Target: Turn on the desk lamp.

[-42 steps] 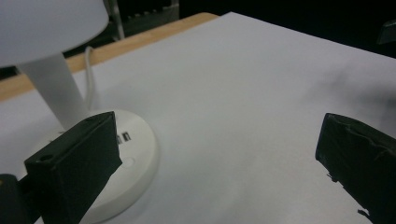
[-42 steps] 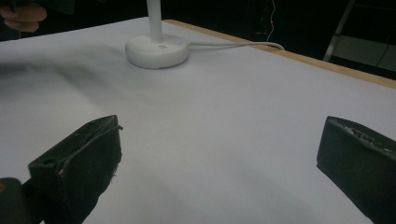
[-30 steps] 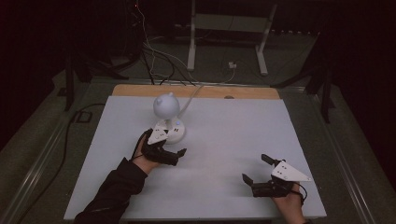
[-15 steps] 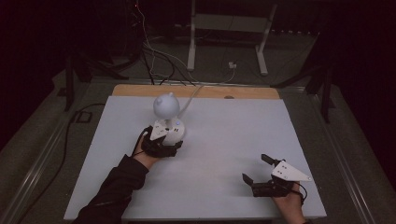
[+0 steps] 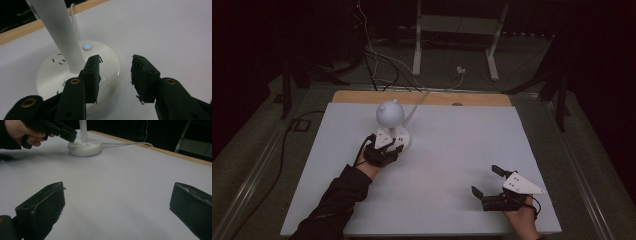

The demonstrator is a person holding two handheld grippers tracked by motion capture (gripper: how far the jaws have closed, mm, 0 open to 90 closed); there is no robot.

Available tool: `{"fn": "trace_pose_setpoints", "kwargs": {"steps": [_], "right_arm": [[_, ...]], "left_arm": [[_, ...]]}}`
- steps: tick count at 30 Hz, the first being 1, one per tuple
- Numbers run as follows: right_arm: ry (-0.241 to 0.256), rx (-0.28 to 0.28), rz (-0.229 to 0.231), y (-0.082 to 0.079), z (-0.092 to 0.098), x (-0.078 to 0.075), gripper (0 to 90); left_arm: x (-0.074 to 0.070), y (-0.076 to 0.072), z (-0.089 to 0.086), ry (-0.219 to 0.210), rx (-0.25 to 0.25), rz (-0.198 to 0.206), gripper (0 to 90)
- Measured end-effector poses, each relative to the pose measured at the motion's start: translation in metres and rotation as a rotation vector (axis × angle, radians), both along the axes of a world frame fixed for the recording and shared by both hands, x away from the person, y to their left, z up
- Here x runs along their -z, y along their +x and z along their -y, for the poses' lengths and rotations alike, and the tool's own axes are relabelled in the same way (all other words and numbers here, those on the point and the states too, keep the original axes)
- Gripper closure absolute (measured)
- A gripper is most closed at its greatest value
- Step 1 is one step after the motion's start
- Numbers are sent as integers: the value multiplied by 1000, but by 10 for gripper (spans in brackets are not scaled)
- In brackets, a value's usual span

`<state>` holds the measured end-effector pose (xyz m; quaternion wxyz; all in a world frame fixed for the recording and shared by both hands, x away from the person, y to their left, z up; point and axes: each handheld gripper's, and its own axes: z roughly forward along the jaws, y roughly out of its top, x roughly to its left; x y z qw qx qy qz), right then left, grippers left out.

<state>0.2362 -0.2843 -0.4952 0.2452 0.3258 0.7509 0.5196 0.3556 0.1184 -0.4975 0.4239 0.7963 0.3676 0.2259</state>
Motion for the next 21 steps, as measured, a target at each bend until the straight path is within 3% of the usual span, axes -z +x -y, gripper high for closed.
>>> {"fn": "trace_pose_setpoints", "kwargs": {"steps": [15,21], "right_arm": [[-3,-6,-2,0,0,1,0],[-1,-6,-5,0,0,1,0]], "left_arm": [[6,11,-2,14,-49,-4,827],[9,14,-1,29,-42,-10,894]]}}
